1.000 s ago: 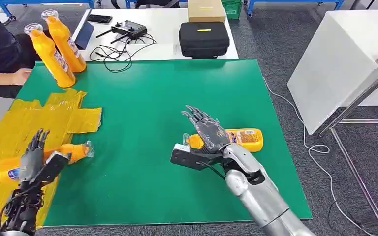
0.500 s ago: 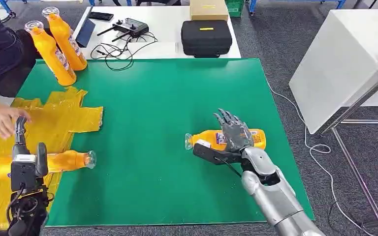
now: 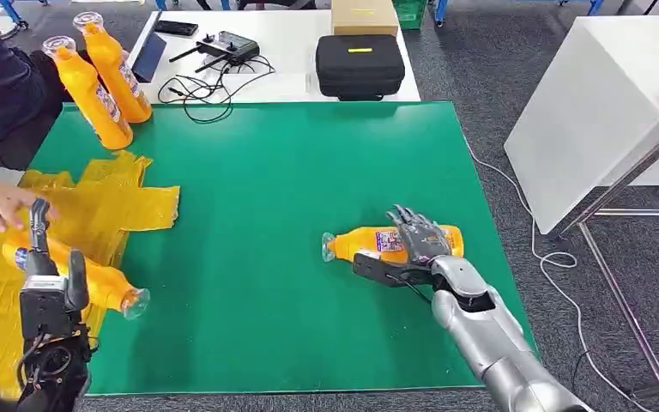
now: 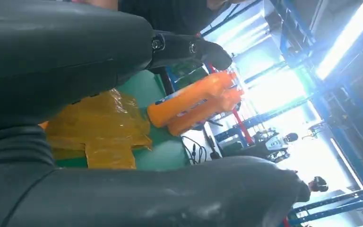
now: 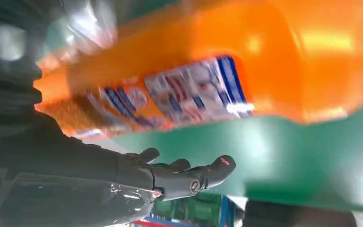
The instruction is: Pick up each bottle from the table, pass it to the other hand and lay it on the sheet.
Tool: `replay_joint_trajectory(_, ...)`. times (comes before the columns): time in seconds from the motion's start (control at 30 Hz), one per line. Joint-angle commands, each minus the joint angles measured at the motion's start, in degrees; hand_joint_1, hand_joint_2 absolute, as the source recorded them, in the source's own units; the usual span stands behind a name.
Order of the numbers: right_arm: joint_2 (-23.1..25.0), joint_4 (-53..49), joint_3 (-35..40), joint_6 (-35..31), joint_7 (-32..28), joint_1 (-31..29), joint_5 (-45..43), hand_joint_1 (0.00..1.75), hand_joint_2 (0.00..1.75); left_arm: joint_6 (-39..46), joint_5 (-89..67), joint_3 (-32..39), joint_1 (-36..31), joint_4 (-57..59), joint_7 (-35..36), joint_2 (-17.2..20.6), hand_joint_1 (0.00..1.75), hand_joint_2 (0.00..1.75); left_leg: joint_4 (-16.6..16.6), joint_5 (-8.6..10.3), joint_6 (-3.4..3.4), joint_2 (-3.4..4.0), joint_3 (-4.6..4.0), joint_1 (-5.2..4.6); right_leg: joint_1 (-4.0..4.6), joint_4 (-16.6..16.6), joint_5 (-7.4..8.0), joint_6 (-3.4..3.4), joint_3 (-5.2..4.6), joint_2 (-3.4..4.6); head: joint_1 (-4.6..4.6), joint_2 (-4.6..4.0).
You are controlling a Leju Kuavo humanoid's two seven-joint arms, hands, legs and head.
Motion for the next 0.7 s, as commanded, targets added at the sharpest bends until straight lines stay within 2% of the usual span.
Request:
replay_joint_trajectory(0.03,-1.91,8.70,-1.17,1.60,-0.60,-3.94,0.24,0.00,1.75,-0.93,0.93,-0.14,-0.39,-0.54,0.35,0.04,0.00,0.00,-0.04,-0.08,0.04,0.01,0.22,-0.02,0.00,-0.04,-0.08,0.05,0.24,-0.13,0.00,0.00)
replay_joint_trajectory(0.27,-3.24,7.22,-2.24,0.53,0.03,0.28,-0.54,0.00,1.75,-2.01,0.49,-0.11,-2.13,1.41,0.35,-0.35,0.00,0.00,-0.09,-0.05,0.02,-0.24,0.29,0.00,0.04,-0.14,-0.12,0.02,0.37,-0.35,-0.02,0.00)
replay_joint_trajectory(0.4,-3.30,6.37,-2.22,1.16,0.99,0.23,-0.20,0.00,1.75,-2.14,0.77,0.59,-1.67,1.24,0.35,-0.30,0.00,0.00,-0.05,-0.01,0.01,-0.13,0.17,-0.01,0.03,-0.11,-0.05,0.01,0.19,-0.21,0.00,0.00)
replay_joint_trajectory(0.7,-2.27,6.38,-2.26,1.91,1.77,0.20,-0.01,0.00,1.75,-2.49,1.17,1.73,-0.90,0.91,0.35,-0.33,0.00,0.00,-0.10,-0.07,0.02,-0.04,0.39,0.01,0.06,-0.17,-0.08,0.03,0.40,-0.17,0.00,0.00)
